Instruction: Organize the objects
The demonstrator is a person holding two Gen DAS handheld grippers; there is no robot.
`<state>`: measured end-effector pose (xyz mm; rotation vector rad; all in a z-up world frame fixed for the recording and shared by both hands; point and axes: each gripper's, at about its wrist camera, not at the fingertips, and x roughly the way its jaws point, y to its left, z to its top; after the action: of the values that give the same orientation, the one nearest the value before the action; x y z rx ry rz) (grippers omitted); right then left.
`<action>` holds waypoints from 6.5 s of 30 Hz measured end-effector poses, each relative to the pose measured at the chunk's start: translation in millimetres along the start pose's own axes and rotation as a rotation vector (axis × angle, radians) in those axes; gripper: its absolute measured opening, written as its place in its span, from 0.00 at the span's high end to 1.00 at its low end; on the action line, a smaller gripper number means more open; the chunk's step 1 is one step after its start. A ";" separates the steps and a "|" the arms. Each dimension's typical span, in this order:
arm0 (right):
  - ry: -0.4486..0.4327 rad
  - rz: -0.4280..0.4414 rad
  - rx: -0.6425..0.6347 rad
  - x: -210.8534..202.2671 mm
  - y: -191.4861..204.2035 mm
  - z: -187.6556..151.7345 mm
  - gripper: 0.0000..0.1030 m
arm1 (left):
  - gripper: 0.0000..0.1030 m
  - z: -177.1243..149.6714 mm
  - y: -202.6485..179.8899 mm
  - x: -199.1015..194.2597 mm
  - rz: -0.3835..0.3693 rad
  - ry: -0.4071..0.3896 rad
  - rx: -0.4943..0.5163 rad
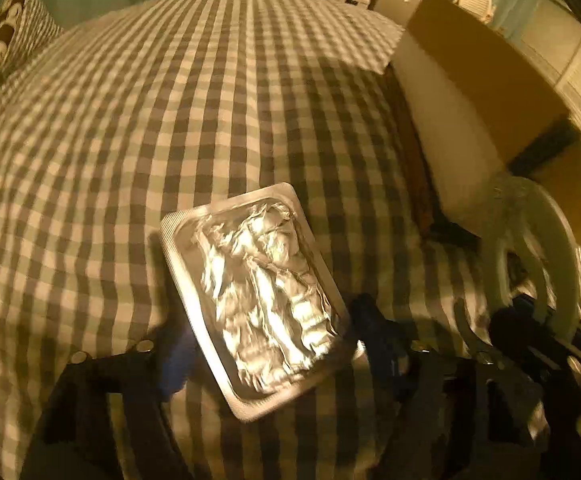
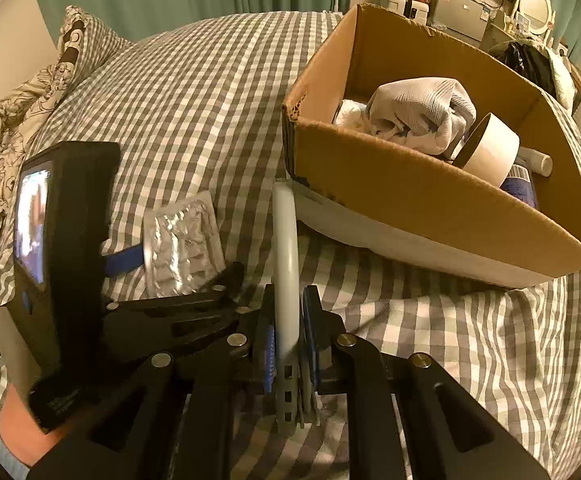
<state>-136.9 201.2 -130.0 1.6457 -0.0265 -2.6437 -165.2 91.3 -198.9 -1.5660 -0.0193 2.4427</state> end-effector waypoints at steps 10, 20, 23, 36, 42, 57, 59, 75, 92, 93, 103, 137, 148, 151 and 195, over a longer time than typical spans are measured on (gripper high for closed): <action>-0.101 0.016 -0.024 -34.2 8.6 -6.7 0.91 | 0.34 -8.2 -3.0 -93.2 0.111 -0.159 0.102; -0.242 0.040 -0.041 -109.1 11.2 -22.9 0.92 | 0.34 7.0 -23.4 -193.9 0.134 -0.373 0.140; -0.302 0.056 -0.018 -138.6 -0.3 -23.1 0.92 | 0.34 9.1 -42.7 -214.3 0.143 -0.412 0.164; -0.475 -0.003 0.092 -203.2 -91.4 5.3 0.92 | 0.34 53.5 -139.2 -219.7 0.083 -0.476 0.309; -0.479 -0.024 0.116 -190.4 -128.9 27.8 0.92 | 0.34 76.8 -179.5 -185.7 0.071 -0.457 0.374; -0.386 0.009 0.195 -91.3 -187.6 73.6 0.92 | 0.34 124.1 -204.9 -86.7 0.061 -0.357 0.423; -0.378 0.017 0.210 -83.4 -192.0 73.1 0.92 | 0.31 124.5 -202.1 -79.5 0.048 -0.346 0.418; -0.548 -0.058 0.256 -189.8 -190.0 58.4 0.41 | 0.00 112.8 -179.7 -179.8 0.059 -0.468 0.292; -0.793 -0.126 0.167 -343.7 -131.1 -6.5 0.00 | 0.00 49.8 -118.6 -327.0 0.031 -0.720 0.081; -0.802 -0.135 0.164 -343.3 -128.5 -10.5 0.00 | 0.00 45.0 -116.5 -328.9 0.031 -0.734 0.083; -0.750 -0.153 0.167 -268.8 -119.0 -26.7 0.00 | 0.00 17.5 -96.5 -289.1 0.062 -0.752 0.066; -0.634 -0.164 0.177 -163.8 -127.1 -36.4 0.00 | 0.00 8.8 -84.1 -208.2 0.114 -0.626 0.078; -0.632 -0.167 0.165 -165.2 -122.4 -36.0 0.00 | 0.00 7.7 -86.1 -209.4 0.120 -0.630 0.080; -0.631 -0.168 0.164 -165.6 -121.8 -35.4 0.00 | 0.00 6.5 -87.0 -210.0 0.123 -0.632 0.083; -0.623 -0.169 0.164 -162.0 -120.3 -37.3 0.00 | 0.00 -3.8 -86.6 -200.3 0.145 -0.607 0.092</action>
<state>-33.7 326.7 -4.7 0.8126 -0.1236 -3.2447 -65.6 133.5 -9.4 -0.7641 0.1018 2.8878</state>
